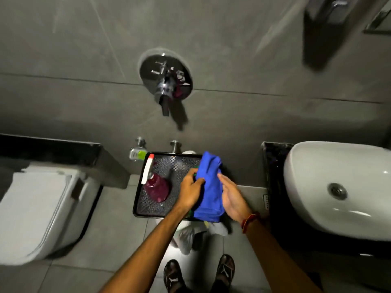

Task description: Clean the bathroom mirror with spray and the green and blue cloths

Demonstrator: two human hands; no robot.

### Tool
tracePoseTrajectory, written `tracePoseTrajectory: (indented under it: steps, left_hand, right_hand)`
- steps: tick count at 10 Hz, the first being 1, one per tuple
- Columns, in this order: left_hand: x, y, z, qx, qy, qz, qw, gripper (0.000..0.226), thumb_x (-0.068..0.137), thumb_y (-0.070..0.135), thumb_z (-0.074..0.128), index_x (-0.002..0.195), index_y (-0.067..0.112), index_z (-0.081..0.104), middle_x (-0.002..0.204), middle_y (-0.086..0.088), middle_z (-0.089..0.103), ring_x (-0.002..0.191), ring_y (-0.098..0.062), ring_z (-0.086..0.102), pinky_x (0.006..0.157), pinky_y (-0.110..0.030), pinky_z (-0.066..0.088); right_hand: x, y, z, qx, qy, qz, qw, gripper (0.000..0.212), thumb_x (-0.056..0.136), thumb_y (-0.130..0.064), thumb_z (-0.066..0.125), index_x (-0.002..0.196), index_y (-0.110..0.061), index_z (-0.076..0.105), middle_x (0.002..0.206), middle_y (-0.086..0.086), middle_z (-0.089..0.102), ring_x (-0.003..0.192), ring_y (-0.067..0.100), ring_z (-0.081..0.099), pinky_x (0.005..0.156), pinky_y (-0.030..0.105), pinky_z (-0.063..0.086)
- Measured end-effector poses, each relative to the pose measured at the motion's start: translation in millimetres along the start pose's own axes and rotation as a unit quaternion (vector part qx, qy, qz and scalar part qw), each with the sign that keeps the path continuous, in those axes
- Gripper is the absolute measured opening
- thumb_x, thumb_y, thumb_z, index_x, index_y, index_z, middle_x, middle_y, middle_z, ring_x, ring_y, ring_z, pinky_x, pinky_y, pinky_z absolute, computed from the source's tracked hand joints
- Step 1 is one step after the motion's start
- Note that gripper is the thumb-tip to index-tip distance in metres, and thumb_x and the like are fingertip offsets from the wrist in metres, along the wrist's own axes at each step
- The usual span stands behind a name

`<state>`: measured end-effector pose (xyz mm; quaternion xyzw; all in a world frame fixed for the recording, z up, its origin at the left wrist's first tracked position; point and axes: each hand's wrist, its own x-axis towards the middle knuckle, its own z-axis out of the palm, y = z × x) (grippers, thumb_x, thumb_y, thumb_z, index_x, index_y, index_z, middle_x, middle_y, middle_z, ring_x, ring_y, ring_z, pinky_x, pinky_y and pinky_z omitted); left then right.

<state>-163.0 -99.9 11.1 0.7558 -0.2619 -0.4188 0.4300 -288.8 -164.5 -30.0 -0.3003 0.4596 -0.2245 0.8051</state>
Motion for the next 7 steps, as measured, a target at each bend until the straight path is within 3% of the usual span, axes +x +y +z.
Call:
tracePoseTrajectory:
  steps: [1,2,3,4,5,6,7]
  left_hand:
    - [9,-38,-21,0.049,0.05,-0.074,0.995,0.027,0.095,0.008,0.061,0.122,0.001,0.06,0.099,-0.012,0.067,0.095,-0.026,0.064,0.092,-0.039,0.05]
    - [25,-56,-35,0.098,0.081,-0.083,0.988,0.045,0.094,0.003,0.057,0.138,-0.003,0.051,0.127,-0.025,0.067,0.12,-0.039,0.064,0.105,-0.042,0.047]
    - [32,-61,-32,0.195,0.045,-0.071,0.977,0.071,0.094,0.002,0.053,0.158,-0.011,0.023,0.156,-0.033,0.038,0.146,-0.046,0.04,0.124,-0.045,0.033]
    - [27,-53,-24,0.278,0.017,-0.053,0.959,0.08,0.095,0.004,0.051,0.16,-0.013,0.009,0.167,-0.036,0.011,0.158,-0.047,0.015,0.132,-0.044,0.016]
    - [19,-19,-29,0.296,-0.007,-0.006,0.955,0.071,0.092,0.003,0.05,0.155,-0.016,0.022,0.164,-0.035,0.022,0.156,-0.047,0.021,0.131,-0.042,0.019]
    - [28,47,-48,0.278,0.026,0.078,0.957,0.055,0.091,0.002,0.052,0.144,-0.011,0.042,0.154,-0.03,0.039,0.144,-0.045,0.04,0.124,-0.04,0.028]
    - [28,134,-66,0.265,0.047,0.189,0.944,0.061,0.095,0.005,0.052,0.152,-0.008,0.035,0.16,-0.027,0.037,0.151,-0.037,0.036,0.125,-0.034,0.022]
  right_hand:
    - [18,33,16,-0.04,0.013,0.059,0.997,0.048,0.1,-0.022,0.059,0.146,-0.03,0.05,0.131,0.0,0.069,0.112,0.022,0.069,0.083,0.037,0.06]
    - [34,46,41,-0.083,0.014,0.087,0.993,0.046,0.103,-0.035,0.051,0.148,-0.044,0.043,0.14,-0.009,0.061,0.112,0.016,0.064,0.084,0.037,0.054]
    - [45,48,61,-0.114,0.034,0.082,0.989,0.051,0.106,-0.04,0.044,0.156,-0.04,0.034,0.158,-0.007,0.045,0.141,0.024,0.049,0.114,0.05,0.039]
    - [44,37,70,-0.148,0.084,0.055,0.984,0.053,0.109,-0.028,0.04,0.16,-0.019,0.03,0.165,0.003,0.036,0.151,0.028,0.036,0.124,0.047,0.027]
    - [33,9,73,-0.2,0.117,0.003,0.973,0.045,0.108,-0.015,0.041,0.152,-0.003,0.042,0.156,0.015,0.047,0.145,0.033,0.044,0.117,0.038,0.037]
    - [21,-60,91,-0.226,0.113,-0.067,0.965,0.041,0.108,-0.015,0.041,0.146,-0.002,0.049,0.124,0.011,0.058,0.126,0.04,0.057,0.073,0.027,0.042]
    - [-19,-154,122,-0.223,0.081,-0.207,0.949,0.038,0.106,-0.014,0.046,0.141,-0.004,0.055,0.116,0.005,0.057,0.095,0.016,0.058,0.071,0.025,0.04]
